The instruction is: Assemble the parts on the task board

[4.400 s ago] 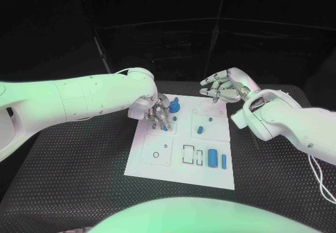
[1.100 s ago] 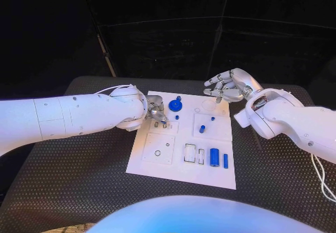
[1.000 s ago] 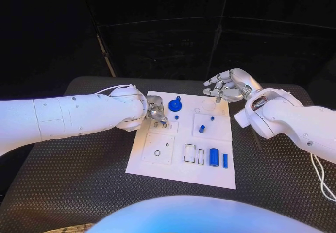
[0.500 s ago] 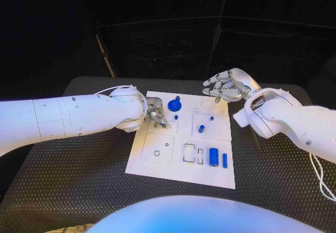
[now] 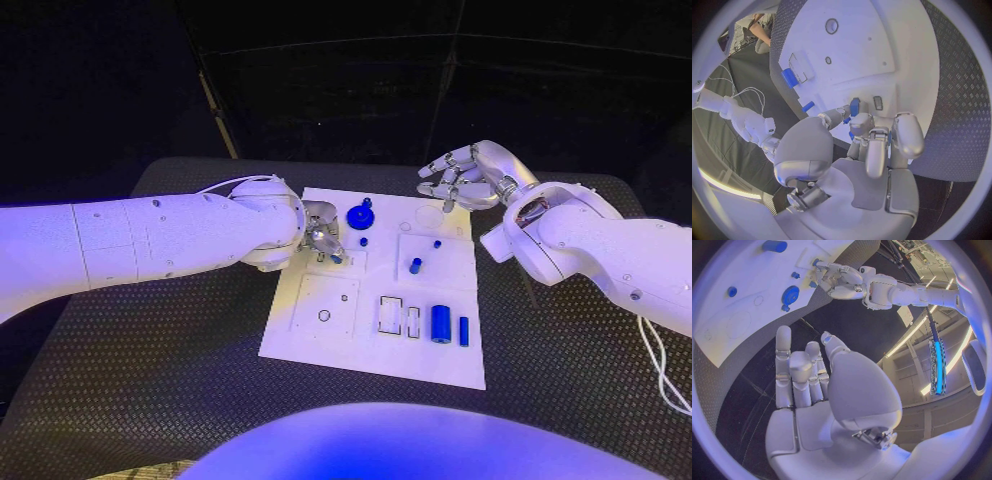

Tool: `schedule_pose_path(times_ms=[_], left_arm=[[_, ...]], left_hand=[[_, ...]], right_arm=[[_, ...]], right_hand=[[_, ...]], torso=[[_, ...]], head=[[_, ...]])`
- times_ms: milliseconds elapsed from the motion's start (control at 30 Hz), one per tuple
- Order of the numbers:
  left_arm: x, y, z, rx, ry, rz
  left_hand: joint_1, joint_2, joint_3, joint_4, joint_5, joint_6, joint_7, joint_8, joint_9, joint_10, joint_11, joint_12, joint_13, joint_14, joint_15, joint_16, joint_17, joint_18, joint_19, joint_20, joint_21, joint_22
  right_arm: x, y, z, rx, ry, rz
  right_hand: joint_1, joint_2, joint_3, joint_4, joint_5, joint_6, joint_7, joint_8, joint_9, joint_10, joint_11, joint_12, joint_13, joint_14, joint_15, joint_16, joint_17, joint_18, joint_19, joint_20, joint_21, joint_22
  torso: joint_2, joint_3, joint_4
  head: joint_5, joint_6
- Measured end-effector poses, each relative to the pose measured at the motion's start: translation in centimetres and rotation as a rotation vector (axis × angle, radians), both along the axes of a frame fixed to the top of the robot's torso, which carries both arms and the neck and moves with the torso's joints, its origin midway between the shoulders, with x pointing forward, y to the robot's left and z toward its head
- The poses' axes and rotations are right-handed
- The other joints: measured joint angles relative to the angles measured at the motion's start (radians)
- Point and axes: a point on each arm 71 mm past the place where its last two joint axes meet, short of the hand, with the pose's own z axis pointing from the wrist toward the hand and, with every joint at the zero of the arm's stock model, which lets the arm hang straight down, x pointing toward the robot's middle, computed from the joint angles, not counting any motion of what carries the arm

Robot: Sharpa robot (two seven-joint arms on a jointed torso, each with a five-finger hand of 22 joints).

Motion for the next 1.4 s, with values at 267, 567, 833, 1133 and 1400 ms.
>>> schedule_pose_path(times_ms=[267,567,833,1133,1400], left_arm=[[0.03,0.0,0.01,0.005,0.006,-0.005],[0.07,-0.03,0.04,0.012,0.014,-0.012],[0.15,-0.04,0.02,0.018,0.021,-0.016],[0.24,-0.01,-0.05,0.026,0.029,-0.02],[0.41,0.06,-0.1,0.032,0.036,-0.021]], left_hand=[[-0.012,-0.004,0.006,-0.006,0.0,-0.003,-0.004,0.0,0.0,0.0,0.0,0.0,0.0,0.0,0.0,0.0,0.0,0.0,0.0,0.0,0.0,0.0],[-0.017,-0.009,0.007,-0.007,0.0,-0.004,-0.004,0.006,0.001,0.006,-0.006,0.0,0.0,0.004,-0.004,0.0,0.0,0.0,0.0,0.0,0.0,0.0],[-0.032,-0.013,0.019,-0.02,-0.001,-0.001,-0.006,0.015,0.008,0.006,-0.006,0.0,0.0,0.004,-0.004,0.0,0.0,0.0,0.002,-0.002,0.0,0.002],[-0.07,-0.008,0.033,-0.042,-0.004,0.0,-0.018,0.025,0.015,0.011,-0.011,0.011,0.005,0.0,-0.007,0.0,0.0,0.0,0.006,-0.006,0.0,0.007],[-0.098,-0.007,0.009,-0.021,-0.004,0.009,-0.028,0.028,0.01,0.018,-0.018,0.012,0.005,0.004,-0.011,0.0,0.0,0.0,0.006,-0.006,0.0,0.008]], right_arm=[[0.0,0.0,-0.01,0.0,0.0,0.0],[0.01,-0.05,-0.02,-0.001,0.001,0.0],[0.02,-0.08,-0.03,-0.001,0.001,-0.001],[0.0,-0.09,-0.04,-0.002,0.002,0.001],[-0.01,-0.06,-0.05,-0.003,0.004,0.003]], right_hand=[[0.0,0.0,0.0,0.0,0.0,0.0,0.0,0.0,0.0,0.0,0.0,0.0,0.0,0.0,0.0,0.0,0.0,0.0,0.0,0.0,0.0,0.0],[0.0,0.0,0.0,0.0,0.0,0.0,0.0,0.0,0.0,0.0,0.0,0.0,0.0,0.0,0.0,0.0,0.0,0.0,0.0,0.0,0.0,0.0],[0.0,0.0,0.0,0.0,0.0,0.0,0.0,0.0,0.0,0.0,0.0,0.0,-0.002,0.0,0.0,0.0,0.0,0.0,0.0,0.0,0.0,0.0],[0.0,0.0,0.0,0.0,0.004,0.0,0.0,0.0,0.0,0.0,0.0,0.0,-0.003,0.0,0.0,0.0,0.0,0.0,0.0,0.0,0.0,0.0],[0.0,0.0,0.002,0.002,0.004,0.0,0.0,0.0,0.0,0.0,0.0,0.0,-0.004,0.0,0.0,0.0,-0.001,0.0,0.0,0.0,0.0,-0.001]], torso=[[0.0,0.0004,0.0001],[0.0,0.0003,0.0002],[-0.001,0.0001,0.0002],[0.0,0.0002,0.0002],[0.0,0.0004,0.0002]], head=[[-0.002,0.0],[-0.002,0.0],[-0.001,0.0],[-0.001,0.0],[-0.001,0.0]])
